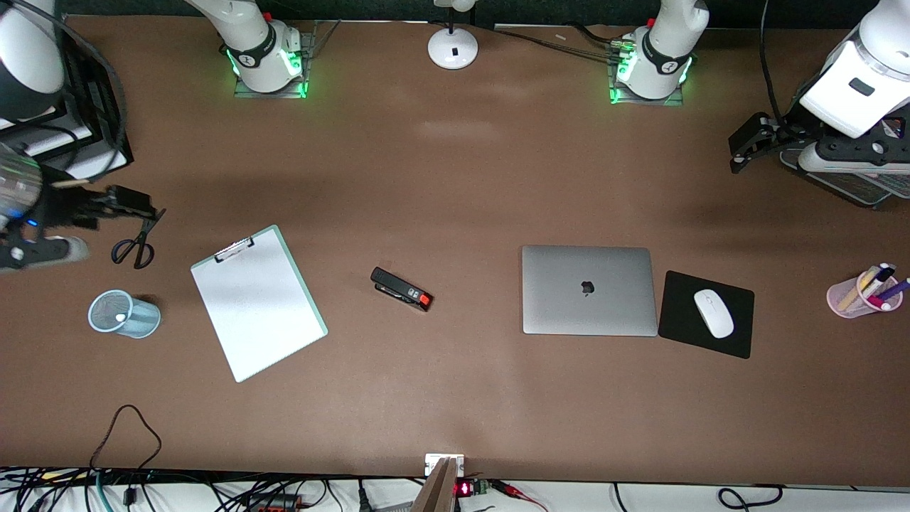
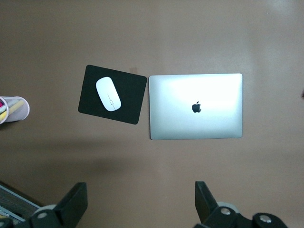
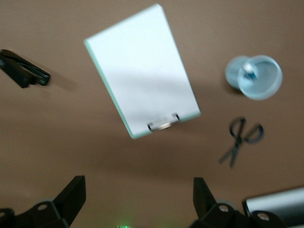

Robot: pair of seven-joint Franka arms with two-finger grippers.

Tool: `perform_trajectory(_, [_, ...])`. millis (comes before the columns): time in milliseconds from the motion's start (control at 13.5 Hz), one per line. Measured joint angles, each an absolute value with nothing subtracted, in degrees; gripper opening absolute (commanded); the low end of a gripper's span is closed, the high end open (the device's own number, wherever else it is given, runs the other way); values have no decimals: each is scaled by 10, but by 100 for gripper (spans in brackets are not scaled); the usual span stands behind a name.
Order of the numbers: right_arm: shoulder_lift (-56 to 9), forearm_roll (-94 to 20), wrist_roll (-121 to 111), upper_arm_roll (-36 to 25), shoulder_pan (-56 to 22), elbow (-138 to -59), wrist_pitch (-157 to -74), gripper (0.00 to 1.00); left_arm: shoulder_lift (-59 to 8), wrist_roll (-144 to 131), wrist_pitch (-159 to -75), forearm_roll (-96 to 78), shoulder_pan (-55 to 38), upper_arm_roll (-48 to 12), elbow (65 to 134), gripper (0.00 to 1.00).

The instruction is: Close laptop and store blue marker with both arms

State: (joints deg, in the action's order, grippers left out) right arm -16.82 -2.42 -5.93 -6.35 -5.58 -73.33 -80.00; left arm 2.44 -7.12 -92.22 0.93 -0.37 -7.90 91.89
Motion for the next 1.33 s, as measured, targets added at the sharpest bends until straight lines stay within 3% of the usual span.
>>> perform_trajectory(665, [-111, -11, -31, -64, -9, -745, -765, 100, 24, -71, -924, 9, -2, -77, 919, 100])
perform_trajectory(1035, [-35, -10, -30, -63, -9, -856, -838, 100, 24, -71, -931, 9, -1, -75, 919, 100])
perform_trajectory(1331, [-8, -10, -24, -63, -9, -876, -838, 100, 24, -71, -942, 9, -1, -75, 919, 100])
